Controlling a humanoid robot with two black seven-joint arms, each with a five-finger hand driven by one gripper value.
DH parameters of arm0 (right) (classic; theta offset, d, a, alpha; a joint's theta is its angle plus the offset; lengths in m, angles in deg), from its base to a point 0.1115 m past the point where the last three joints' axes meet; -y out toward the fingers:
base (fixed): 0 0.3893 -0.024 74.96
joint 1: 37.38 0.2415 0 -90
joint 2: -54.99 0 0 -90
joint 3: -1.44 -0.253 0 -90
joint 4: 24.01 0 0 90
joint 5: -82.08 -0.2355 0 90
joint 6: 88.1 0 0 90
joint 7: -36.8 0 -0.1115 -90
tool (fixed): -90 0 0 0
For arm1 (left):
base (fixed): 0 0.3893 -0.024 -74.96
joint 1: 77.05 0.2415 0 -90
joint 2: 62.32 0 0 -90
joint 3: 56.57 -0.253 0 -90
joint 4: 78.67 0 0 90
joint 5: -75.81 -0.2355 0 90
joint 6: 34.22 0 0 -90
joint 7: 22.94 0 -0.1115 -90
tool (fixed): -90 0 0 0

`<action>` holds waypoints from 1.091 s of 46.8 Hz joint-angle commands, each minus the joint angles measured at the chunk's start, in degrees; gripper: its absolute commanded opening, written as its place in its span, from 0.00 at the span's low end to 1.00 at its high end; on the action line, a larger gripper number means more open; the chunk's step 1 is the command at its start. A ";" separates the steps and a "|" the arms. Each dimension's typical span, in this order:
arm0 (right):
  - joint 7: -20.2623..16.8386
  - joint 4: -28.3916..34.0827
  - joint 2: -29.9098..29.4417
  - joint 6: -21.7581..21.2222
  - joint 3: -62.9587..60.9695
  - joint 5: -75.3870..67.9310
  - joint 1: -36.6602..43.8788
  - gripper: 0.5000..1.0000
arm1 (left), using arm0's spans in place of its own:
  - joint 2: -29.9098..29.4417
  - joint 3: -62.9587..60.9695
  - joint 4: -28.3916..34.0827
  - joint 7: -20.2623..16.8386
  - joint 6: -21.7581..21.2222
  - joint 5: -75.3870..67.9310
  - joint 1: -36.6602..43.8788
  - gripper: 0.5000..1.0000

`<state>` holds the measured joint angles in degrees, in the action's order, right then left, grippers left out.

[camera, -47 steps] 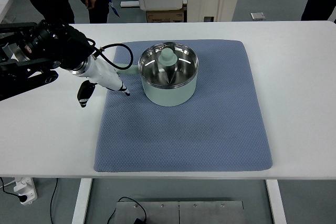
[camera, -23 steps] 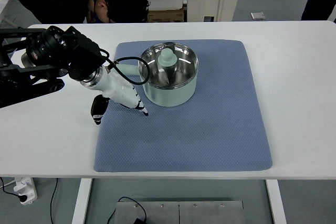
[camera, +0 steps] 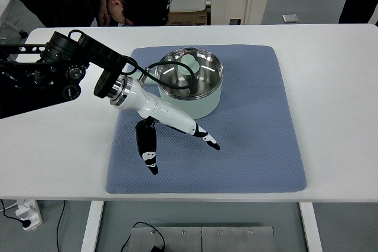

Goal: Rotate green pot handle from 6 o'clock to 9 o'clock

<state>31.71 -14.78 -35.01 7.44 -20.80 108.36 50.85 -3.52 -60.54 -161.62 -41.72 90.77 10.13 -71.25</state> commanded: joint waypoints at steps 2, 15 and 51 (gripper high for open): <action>0.00 0.00 0.00 0.00 0.00 0.00 0.01 1.00 | 0.27 1.60 3.49 1.03 0.00 8.71 0.27 1.00; 0.00 0.00 0.00 0.00 0.00 0.00 0.01 1.00 | 3.34 2.57 18.87 1.12 0.00 34.47 1.32 1.00; 0.00 0.00 0.00 0.00 0.00 0.00 -0.08 1.00 | 6.24 4.32 36.54 1.12 -26.12 73.85 11.95 1.00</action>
<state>31.71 -14.78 -35.01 7.44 -20.80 108.36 50.82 2.10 -57.02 -126.81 -40.61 65.27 81.89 -60.61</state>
